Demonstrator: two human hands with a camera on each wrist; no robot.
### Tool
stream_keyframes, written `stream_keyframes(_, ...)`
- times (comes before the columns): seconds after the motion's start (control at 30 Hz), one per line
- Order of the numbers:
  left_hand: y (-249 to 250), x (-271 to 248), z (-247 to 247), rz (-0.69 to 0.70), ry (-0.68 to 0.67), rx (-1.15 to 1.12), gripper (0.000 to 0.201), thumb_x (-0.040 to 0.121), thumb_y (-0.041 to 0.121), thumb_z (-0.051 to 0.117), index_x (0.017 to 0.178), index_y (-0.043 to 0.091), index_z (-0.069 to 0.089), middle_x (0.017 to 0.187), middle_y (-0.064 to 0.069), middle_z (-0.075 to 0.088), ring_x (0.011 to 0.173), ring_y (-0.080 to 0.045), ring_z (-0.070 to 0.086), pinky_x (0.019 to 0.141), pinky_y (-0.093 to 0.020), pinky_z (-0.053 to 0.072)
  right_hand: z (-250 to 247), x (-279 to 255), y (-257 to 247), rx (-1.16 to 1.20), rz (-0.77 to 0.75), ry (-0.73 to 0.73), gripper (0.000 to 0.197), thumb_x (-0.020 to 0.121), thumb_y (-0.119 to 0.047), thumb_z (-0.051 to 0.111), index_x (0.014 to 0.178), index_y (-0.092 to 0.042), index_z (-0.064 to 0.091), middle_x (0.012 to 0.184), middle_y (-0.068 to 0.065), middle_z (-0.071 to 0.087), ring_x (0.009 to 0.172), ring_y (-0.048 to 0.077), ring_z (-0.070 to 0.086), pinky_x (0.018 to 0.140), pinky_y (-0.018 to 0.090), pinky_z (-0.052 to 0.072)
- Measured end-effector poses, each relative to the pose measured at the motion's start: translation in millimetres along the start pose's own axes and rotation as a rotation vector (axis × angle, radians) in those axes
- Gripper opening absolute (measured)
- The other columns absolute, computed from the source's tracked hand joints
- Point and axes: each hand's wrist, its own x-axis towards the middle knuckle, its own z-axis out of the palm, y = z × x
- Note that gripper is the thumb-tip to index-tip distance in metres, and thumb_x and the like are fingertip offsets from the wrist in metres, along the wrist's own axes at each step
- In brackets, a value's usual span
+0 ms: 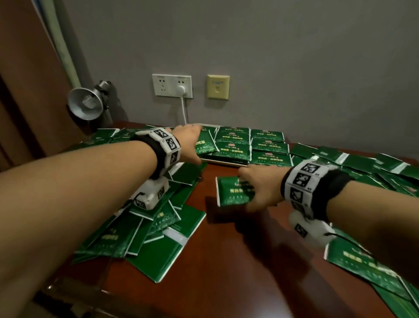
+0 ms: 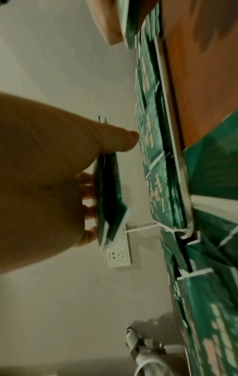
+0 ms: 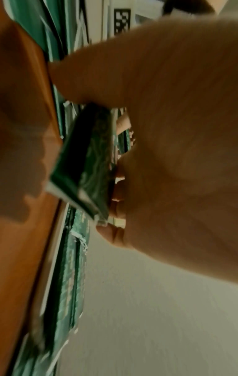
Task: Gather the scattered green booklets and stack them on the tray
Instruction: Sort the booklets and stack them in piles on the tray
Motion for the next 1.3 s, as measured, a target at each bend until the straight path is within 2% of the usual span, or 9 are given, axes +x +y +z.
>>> stream_keyframes(0.17,-28.3,53.6,-16.5,-0.004,0.015,-0.009,0.085,0.07,0.046,0.082,0.137,0.017,0.039,0.136,-0.006,0.053,0.124,-0.032,0.048,0.095,-0.045,0.038,-20.1,49.0,13.5,0.07,0.062,0.075,0.08,0.071,-0.054,0.075,0.13,-0.012,0.041,0.12,0.008,0.054,0.105,0.027,0.056,0.08,0.034,0.048)
stream_keyframes(0.27,-30.2,92.4,-13.8,0.029,-0.001,-0.032,0.084,0.07,0.042,0.084,0.137,0.015,0.041,0.134,-0.008,0.054,0.121,-0.031,0.052,0.093,-0.042,0.041,-29.8,76.4,20.1,0.109,0.087,0.113,0.077,0.073,-0.047,0.076,0.131,-0.01,0.041,0.123,0.01,0.057,0.105,0.027,0.058,0.078,0.032,0.048)
stream_keyframes(0.4,-33.0,163.4,-3.6,0.088,-0.031,-0.072,0.086,0.066,0.042,0.086,0.135,0.014,0.042,0.13,-0.01,0.057,0.114,-0.031,0.057,0.096,-0.043,0.048,-59.3,132.1,40.9,0.185,0.144,0.169,0.08,0.075,-0.048,0.076,0.134,-0.01,0.038,0.131,0.008,0.052,0.113,0.027,0.055,0.086,0.033,0.047)
stream_keyframes(0.63,-51.8,247.0,21.6,0.15,-0.135,-0.048,0.081,0.066,0.032,0.087,0.134,0.019,0.045,0.128,-0.004,0.058,0.114,-0.026,0.056,0.099,-0.042,0.046,-76.2,205.9,69.7,0.141,0.205,0.115,0.086,0.074,-0.05,0.077,0.138,-0.01,0.036,0.131,0.009,0.053,0.111,0.027,0.056,0.089,0.037,0.049)
stream_keyframes(0.8,-66.8,269.6,37.0,0.217,-0.174,-0.055,0.068,0.07,0.025,0.085,0.129,0.016,0.051,0.124,-0.004,0.059,0.111,-0.026,0.057,0.098,-0.041,0.046,-75.7,243.6,67.1,0.172,0.151,0.048,0.044,0.078,-0.043,0.076,0.105,-0.021,0.049,0.099,-0.001,0.058,0.085,0.016,0.053,0.072,0.026,0.04)
stream_keyframes(0.93,-72.2,273.5,48.5,0.228,-0.187,-0.126,0.059,0.083,0.024,0.074,0.136,0.015,0.049,0.133,-0.007,0.057,0.114,-0.027,0.058,0.099,-0.041,0.046,-72.4,266.2,52.9,0.149,0.116,0.031,0.058,0.072,-0.051,0.078,0.114,-0.016,0.06,0.105,0.002,0.066,0.092,0.021,0.062,0.083,0.031,0.052)
stream_keyframes(1.1,-81.2,273.4,49.9,0.221,-0.228,-0.2,0.062,0.091,0.009,0.062,0.147,0.023,0.039,0.137,-0.007,0.054,0.117,-0.027,0.056,0.093,-0.034,0.046,-68.8,277.7,51.1,0.112,0.114,0.034,0.064,0.07,-0.053,0.078,0.117,-0.013,0.06,0.106,0.006,0.068,0.095,0.023,0.064,0.086,0.036,0.054)
stream_keyframes(1.23,-85.4,264.4,44.0,0.182,-0.192,-0.262,0.057,0.093,0.026,0.063,0.146,0.027,0.04,0.141,-0.005,0.051,0.119,-0.025,0.055,0.096,-0.031,0.044,-76.2,274.7,55.0,0.128,0.147,0.057,0.068,0.071,-0.056,0.076,0.119,-0.011,0.059,0.109,0.007,0.066,0.096,0.023,0.063,0.083,0.033,0.052)
stream_keyframes(1.3,-90.2,259.8,38.1,0.14,-0.144,-0.242,0.051,0.096,0.022,0.058,0.145,0.026,0.042,0.145,-0.005,0.048,0.119,-0.025,0.055,0.089,-0.027,0.046,-78.8,274.3,56.2,0.137,0.154,0.085,0.069,0.072,-0.056,0.075,0.121,-0.01,0.058,0.112,0.008,0.065,0.098,0.024,0.061,0.082,0.032,0.05)
